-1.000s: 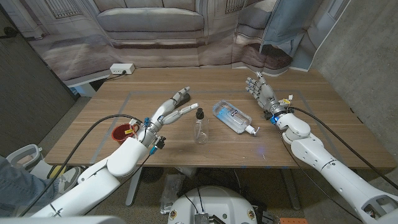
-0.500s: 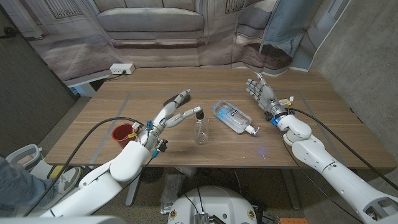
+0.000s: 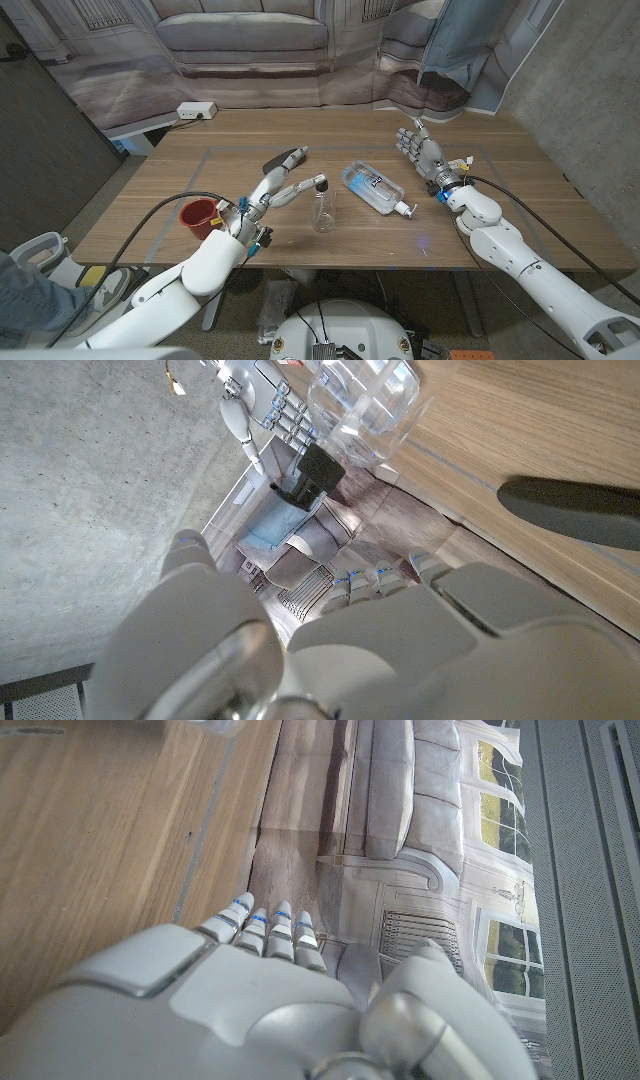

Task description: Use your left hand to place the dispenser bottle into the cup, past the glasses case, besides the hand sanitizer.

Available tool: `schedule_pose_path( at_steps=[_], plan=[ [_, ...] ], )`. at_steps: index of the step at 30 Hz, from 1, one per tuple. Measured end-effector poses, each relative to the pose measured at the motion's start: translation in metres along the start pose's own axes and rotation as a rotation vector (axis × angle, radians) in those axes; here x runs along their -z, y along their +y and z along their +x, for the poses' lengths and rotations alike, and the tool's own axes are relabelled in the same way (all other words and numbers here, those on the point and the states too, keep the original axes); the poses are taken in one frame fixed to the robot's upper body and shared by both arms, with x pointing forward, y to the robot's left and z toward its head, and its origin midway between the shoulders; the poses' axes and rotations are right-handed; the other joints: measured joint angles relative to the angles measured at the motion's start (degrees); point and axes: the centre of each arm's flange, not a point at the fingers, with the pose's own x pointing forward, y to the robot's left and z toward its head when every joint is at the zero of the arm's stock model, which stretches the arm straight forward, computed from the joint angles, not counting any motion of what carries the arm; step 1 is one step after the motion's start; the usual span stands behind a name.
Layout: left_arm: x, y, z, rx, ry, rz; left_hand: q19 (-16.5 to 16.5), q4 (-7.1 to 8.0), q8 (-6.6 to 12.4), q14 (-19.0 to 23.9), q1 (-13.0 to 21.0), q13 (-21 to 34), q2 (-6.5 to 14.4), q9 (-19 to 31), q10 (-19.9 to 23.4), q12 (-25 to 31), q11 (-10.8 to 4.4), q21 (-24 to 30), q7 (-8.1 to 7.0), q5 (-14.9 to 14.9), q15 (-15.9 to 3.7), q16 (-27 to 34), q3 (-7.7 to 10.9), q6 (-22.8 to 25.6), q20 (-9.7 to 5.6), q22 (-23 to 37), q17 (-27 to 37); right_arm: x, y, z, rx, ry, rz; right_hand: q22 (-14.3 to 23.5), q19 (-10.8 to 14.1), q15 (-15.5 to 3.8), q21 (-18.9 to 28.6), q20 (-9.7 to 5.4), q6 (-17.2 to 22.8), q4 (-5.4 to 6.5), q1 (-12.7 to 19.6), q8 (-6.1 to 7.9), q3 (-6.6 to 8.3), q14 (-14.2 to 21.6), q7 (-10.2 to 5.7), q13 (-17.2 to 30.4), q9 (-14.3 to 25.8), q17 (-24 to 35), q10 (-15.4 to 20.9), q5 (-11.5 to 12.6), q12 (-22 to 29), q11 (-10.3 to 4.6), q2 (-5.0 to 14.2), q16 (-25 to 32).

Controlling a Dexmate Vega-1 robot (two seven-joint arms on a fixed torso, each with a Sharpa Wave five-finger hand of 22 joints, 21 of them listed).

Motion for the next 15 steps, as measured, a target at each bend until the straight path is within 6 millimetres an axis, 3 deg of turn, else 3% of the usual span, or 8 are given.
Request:
schedule_pose_path(
  at_steps=[15],
  plan=[
    [0.0068, -0.0057, -0.0006, -0.016, 0.046, 0.024, 0.0, 0.0, 0.0, 0.0, 0.5, 0.0, 0.5, 0.0, -0.1, 0.0, -0.08, 0.0, 0.22, 0.2, 0.0, 0.0, 0.0, -0.4, 0.0, 0.0, 0.0, 0.0031, -0.0033, -0.0025, 0.005, -0.002, 0.012, 0.0, 0.4, 0.0, -0.2, 0.41, 0.0, -0.24, 0.3, 0.0, -0.24, 0.0, 0.0, 0.0, 0.0, 0.0, 0.0, 0.0, 0.0, 0.0, 0.31, 0.0]
  ],
)
